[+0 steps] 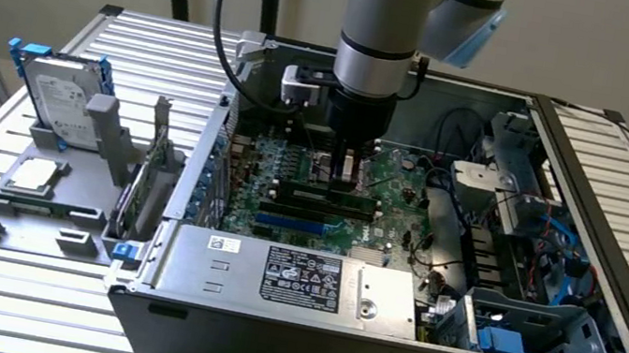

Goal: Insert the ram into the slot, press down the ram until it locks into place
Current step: 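Insert the ram into the slot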

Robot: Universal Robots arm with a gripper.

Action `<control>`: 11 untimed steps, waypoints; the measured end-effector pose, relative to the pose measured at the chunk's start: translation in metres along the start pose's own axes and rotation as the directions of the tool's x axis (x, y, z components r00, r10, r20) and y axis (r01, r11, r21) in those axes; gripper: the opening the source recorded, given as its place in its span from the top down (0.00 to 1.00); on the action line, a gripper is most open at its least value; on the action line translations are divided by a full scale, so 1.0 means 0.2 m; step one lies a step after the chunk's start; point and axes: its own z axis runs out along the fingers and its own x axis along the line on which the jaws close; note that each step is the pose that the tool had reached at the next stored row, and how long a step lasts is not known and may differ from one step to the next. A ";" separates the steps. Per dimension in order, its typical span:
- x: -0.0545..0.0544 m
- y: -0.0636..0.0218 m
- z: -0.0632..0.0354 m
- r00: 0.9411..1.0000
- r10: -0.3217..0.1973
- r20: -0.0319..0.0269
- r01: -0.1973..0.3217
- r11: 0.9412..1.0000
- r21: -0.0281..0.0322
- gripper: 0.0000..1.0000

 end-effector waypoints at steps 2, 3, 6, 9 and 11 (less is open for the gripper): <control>0.00 0.000 0.000 1.000 0.003 0.000 -0.003 1.000 0.000 0.87; 0.00 0.000 0.000 1.000 0.004 0.000 -0.004 1.000 0.000 0.87; 0.00 0.000 0.000 1.000 0.009 0.000 -0.009 1.000 -0.001 0.87; 0.00 0.000 0.000 1.000 0.012 0.000 -0.012 1.000 -0.001 0.87; 0.00 0.000 -0.001 1.000 0.013 0.000 -0.013 1.000 -0.001 0.87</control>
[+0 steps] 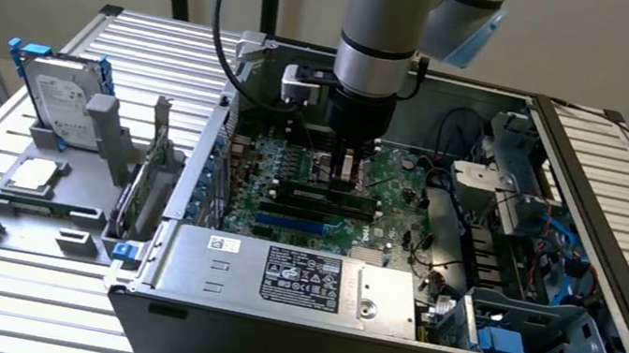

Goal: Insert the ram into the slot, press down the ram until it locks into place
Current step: 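Insert the ram into the slot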

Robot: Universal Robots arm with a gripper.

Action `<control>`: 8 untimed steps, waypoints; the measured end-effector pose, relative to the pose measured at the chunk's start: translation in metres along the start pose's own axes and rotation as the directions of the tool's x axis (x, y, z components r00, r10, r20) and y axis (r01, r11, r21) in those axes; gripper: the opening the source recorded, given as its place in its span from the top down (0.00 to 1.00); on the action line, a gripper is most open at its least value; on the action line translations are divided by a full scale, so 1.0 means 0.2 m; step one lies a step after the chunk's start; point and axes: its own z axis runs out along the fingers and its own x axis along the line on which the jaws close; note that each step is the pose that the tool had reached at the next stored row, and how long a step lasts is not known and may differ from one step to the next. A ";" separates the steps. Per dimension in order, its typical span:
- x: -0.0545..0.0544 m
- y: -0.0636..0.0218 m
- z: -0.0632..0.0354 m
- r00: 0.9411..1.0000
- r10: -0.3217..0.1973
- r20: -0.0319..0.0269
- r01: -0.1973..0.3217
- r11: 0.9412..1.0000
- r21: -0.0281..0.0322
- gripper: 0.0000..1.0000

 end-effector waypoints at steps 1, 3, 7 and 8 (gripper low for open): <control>0.00 0.000 0.000 1.000 0.000 0.000 0.000 1.000 0.000 0.87; 0.00 0.000 0.001 1.000 0.000 0.000 0.000 1.000 0.000 0.87; 0.00 0.000 0.004 1.000 0.000 0.000 0.000 1.000 0.000 0.87; 0.00 0.000 0.005 1.000 0.000 0.000 0.000 1.000 0.000 0.87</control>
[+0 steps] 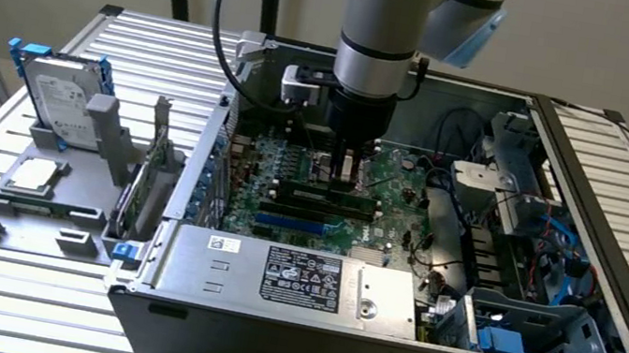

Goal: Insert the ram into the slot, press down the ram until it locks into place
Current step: 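Insert the ram into the slot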

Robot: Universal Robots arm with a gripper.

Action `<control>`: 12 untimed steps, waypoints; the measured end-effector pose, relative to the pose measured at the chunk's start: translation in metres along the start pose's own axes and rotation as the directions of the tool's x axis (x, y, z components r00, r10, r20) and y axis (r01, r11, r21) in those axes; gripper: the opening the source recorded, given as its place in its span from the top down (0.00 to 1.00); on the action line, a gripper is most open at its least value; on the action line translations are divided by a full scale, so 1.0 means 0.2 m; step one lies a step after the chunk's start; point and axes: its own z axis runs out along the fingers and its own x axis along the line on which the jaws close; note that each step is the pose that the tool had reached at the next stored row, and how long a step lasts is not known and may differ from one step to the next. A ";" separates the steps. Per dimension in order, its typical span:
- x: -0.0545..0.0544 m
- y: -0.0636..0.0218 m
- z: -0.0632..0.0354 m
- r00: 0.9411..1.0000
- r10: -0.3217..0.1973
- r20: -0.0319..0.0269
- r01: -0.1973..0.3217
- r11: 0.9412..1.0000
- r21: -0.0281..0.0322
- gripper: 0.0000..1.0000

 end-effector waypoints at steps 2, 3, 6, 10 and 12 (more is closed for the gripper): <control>0.00 0.000 0.001 1.000 0.000 0.000 0.000 1.000 0.000 0.87; 0.00 0.000 0.002 1.000 0.000 0.000 0.000 1.000 0.000 0.87; 0.00 0.000 0.004 1.000 0.000 0.000 0.000 1.000 0.000 0.87; 0.00 -0.002 0.004 1.000 0.000 0.000 0.000 1.000 0.000 0.87; 0.00 -0.005 0.005 1.000 0.000 0.000 0.000 1.000 0.000 0.87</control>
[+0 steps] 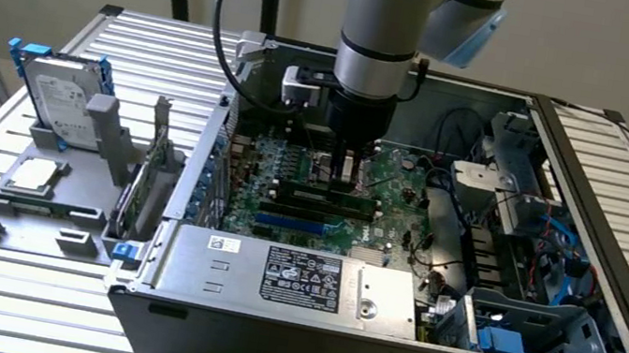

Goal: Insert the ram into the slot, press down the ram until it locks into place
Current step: 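Insert the ram into the slot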

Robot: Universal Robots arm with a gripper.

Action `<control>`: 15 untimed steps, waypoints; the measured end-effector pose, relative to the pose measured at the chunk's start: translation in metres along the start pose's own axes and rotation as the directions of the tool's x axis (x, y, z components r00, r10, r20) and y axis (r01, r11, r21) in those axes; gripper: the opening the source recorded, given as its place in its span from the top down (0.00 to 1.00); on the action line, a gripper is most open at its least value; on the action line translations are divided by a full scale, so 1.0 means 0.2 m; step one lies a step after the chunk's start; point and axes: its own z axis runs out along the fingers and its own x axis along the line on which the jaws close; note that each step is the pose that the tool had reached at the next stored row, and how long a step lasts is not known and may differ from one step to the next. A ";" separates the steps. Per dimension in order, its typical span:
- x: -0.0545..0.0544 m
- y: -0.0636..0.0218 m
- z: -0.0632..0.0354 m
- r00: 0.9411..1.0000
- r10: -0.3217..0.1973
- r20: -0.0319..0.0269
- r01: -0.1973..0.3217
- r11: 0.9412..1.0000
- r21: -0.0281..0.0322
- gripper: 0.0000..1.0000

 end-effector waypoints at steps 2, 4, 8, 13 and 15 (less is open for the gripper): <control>0.00 -0.002 0.000 1.000 0.000 0.000 0.000 1.000 0.000 0.87; 0.00 -0.003 0.000 1.000 0.000 0.000 0.000 1.000 0.000 0.87; 0.00 -0.004 0.000 1.000 0.000 0.000 0.000 1.000 0.000 0.87; 0.00 -0.004 0.000 1.000 0.000 0.000 0.000 1.000 0.000 0.87; 0.00 -0.004 0.000 1.000 0.000 0.000 0.000 1.000 0.000 0.87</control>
